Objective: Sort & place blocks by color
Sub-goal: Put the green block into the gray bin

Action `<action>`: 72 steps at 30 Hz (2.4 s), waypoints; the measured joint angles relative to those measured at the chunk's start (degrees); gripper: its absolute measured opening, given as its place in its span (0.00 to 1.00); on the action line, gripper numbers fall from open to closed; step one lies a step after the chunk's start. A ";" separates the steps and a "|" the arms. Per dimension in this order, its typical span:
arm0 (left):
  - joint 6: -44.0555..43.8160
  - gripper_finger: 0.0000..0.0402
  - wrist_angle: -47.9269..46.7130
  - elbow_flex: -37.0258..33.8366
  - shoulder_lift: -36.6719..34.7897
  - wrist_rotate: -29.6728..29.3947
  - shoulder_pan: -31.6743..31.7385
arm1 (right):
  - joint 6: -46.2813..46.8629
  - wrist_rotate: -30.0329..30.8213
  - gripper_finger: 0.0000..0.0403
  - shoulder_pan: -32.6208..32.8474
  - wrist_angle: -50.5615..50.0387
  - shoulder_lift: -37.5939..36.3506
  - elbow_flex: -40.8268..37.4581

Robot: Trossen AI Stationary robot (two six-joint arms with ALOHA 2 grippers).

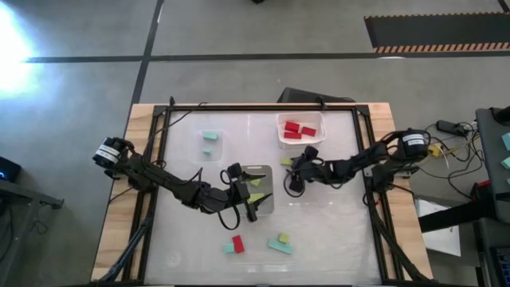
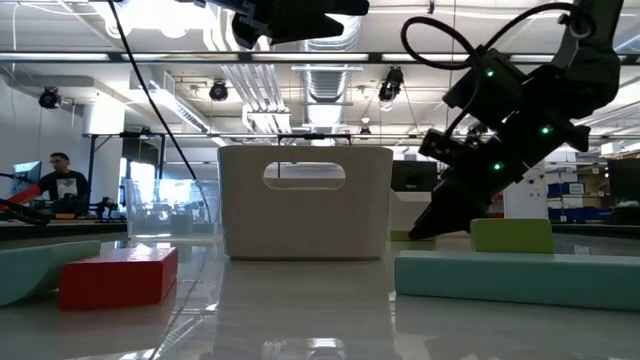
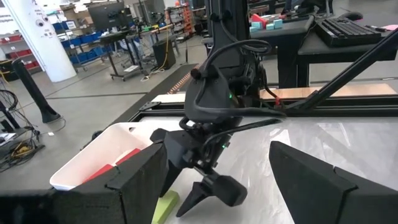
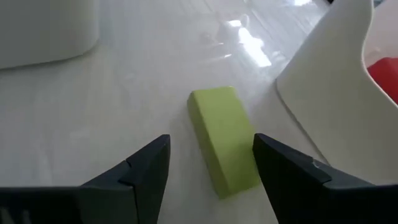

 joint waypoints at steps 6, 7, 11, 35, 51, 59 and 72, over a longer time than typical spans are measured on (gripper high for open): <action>0.02 0.67 0.00 0.01 0.00 0.00 0.00 | 2.49 -1.34 0.51 -1.29 0.15 0.18 0.26; 0.01 0.67 -0.02 0.01 0.00 0.00 0.00 | 2.97 -2.51 0.51 -1.64 0.18 0.04 0.26; 0.02 0.67 0.00 0.00 0.00 0.00 0.00 | 4.89 -9.07 0.47 -2.65 0.69 -0.15 0.37; 0.00 0.67 -0.01 0.02 0.00 0.00 0.00 | -2.17 -14.43 0.53 -2.95 -3.94 -5.67 0.13; -0.02 0.67 -0.01 0.10 0.00 0.00 0.00 | -1.91 -17.25 0.41 -3.77 -3.24 -2.21 0.22; 0.14 0.67 -4.29 0.07 -4.11 0.01 -0.88 | -0.84 -17.49 0.29 -3.73 -5.74 -3.09 1.37; 5.14 0.67 -20.86 -4.37 -18.49 0.00 -1.11 | 0.89 -16.79 0.29 -1.74 -38.61 -8.82 18.21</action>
